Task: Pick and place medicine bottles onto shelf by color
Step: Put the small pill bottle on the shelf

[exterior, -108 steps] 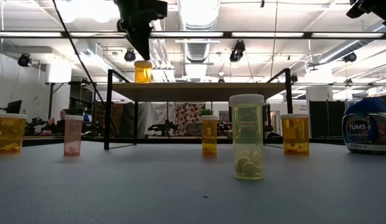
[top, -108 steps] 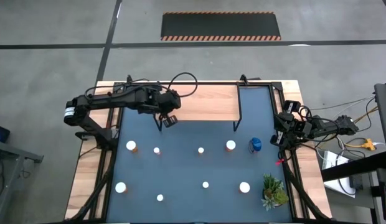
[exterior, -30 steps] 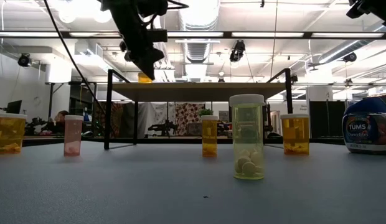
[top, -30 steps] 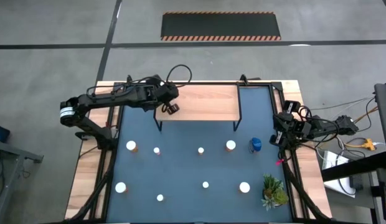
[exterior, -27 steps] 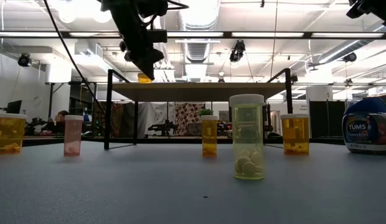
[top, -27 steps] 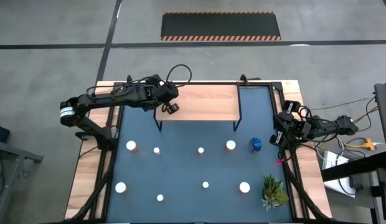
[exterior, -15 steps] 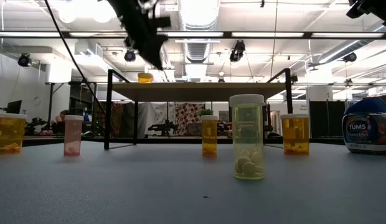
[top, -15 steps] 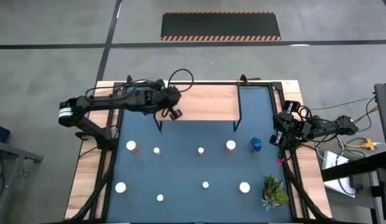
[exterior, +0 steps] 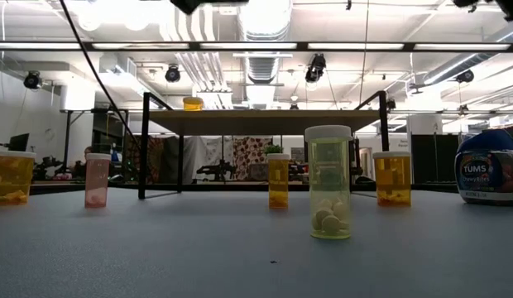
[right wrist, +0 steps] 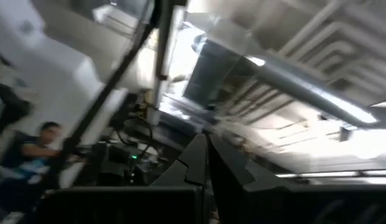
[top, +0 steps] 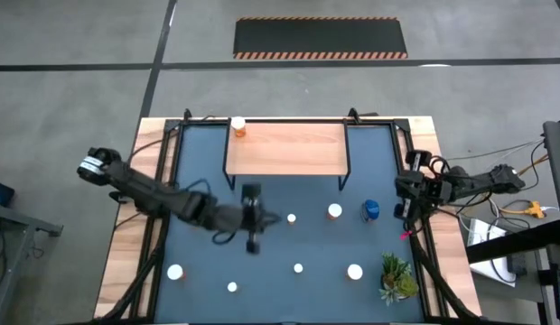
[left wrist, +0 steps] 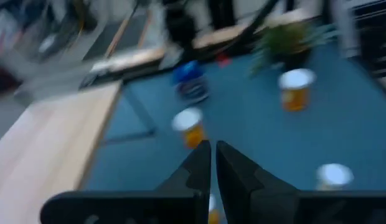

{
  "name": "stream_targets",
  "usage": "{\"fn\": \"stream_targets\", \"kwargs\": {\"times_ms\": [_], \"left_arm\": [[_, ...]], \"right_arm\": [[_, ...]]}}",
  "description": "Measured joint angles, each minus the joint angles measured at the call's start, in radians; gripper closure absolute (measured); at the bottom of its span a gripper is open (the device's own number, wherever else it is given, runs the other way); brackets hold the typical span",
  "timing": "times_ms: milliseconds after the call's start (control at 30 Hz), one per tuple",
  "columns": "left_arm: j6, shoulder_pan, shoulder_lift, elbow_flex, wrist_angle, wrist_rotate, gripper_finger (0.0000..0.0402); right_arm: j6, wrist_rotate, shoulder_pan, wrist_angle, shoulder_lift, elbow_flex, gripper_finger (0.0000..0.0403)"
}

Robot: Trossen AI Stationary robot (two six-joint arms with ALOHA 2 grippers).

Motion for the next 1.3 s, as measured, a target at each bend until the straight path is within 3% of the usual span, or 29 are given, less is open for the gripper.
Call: {"fn": "stream_targets", "kwargs": {"times_ms": [133,367,633,900,1300], "left_arm": [[0.083,-0.07,-0.001,-0.074,0.144,-0.003,0.0393],[0.117,-0.087,-0.045,-0.112,0.161,-0.007,0.0393],[0.128,-0.102,-0.18,-0.204,0.159,-0.007,0.0393],[0.127,-0.101,-0.32,-0.307,0.163,-0.008,0.0393],[0.135,-0.1,-0.438,-0.385,0.162,-0.013,0.0393]], "right_arm": [[0.056,-0.008,0.0,-0.005,0.137,0.072,0.0394],[0.149,0.0,0.0,-0.081,0.38,0.237,0.0394],[0.265,-0.001,0.0,-0.598,0.543,0.477,0.0394],[0.421,-0.001,0.011,-0.925,0.678,0.641,0.0394],[0.51,0.0,0.022,-0.933,0.822,0.744,0.0394]]}}
